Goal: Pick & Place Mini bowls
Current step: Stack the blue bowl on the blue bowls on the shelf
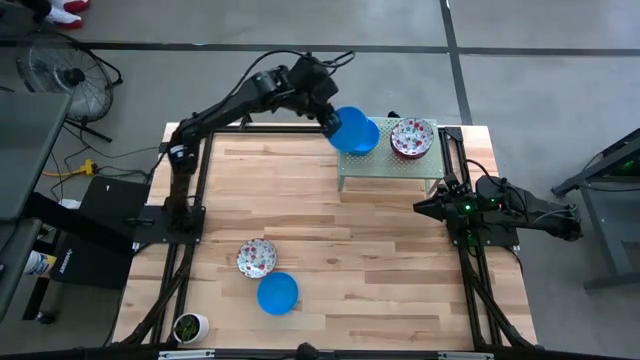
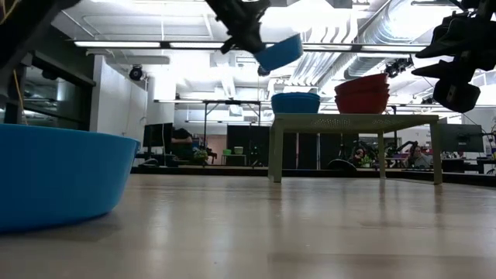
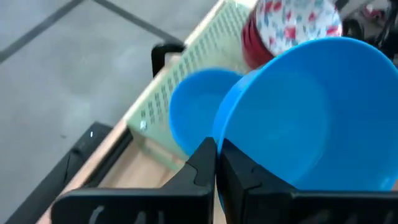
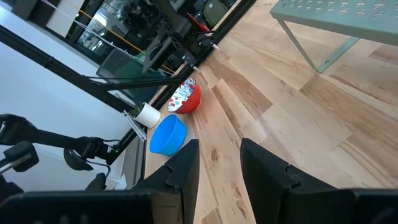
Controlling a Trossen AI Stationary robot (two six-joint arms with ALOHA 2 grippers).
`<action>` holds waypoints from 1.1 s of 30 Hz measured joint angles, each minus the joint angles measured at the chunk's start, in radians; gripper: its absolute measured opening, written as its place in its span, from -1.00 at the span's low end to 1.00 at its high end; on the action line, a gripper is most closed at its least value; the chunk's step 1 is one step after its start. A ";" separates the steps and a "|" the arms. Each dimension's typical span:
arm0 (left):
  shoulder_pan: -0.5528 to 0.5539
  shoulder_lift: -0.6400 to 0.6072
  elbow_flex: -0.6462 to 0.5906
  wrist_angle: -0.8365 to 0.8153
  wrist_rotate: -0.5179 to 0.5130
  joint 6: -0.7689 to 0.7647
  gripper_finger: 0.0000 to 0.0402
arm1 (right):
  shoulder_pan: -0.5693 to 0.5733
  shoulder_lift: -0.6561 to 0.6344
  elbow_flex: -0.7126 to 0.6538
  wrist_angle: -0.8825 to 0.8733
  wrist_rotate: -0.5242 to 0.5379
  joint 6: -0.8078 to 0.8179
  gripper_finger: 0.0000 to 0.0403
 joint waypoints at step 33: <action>0.000 0.163 0.099 0.024 -0.160 -0.188 -1.00 | 0.000 0.000 0.000 0.000 0.000 0.000 -0.48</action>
